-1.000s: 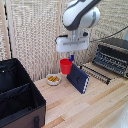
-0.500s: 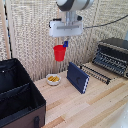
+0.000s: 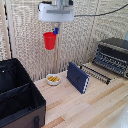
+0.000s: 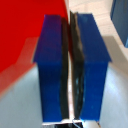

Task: Kindly spot and seek the red cup placed ahead of you. Cautiously adjust your gripper towards the red cup, gripping it gently. Find the after-storage area of the caddy. Relocate the red cup in your grip over the rear portion and softly release it into the compartment.

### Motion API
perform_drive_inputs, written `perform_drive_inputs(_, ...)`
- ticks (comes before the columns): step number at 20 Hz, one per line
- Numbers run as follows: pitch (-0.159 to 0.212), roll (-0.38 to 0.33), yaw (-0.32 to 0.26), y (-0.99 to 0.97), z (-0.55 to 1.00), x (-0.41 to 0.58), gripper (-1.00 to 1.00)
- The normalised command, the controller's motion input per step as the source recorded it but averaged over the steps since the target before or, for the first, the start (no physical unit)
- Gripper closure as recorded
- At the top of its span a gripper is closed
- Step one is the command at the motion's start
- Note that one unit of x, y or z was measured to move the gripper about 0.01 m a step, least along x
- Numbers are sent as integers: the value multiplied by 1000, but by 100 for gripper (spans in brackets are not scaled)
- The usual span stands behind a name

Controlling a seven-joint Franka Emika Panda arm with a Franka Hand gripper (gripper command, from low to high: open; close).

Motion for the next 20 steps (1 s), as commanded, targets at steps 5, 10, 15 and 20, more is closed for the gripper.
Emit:
perform_drive_inputs(5, 46, 0, 2, 837, 593, 364, 100)
perform_drive_inputs(10, 28, -3, 0, 865, 499, 347, 100)
perform_drive_inputs(15, 71, 0, 6, 929, 347, 243, 100)
perform_drive_inputs(20, 117, 0, 14, 961, 170, 143, 100)
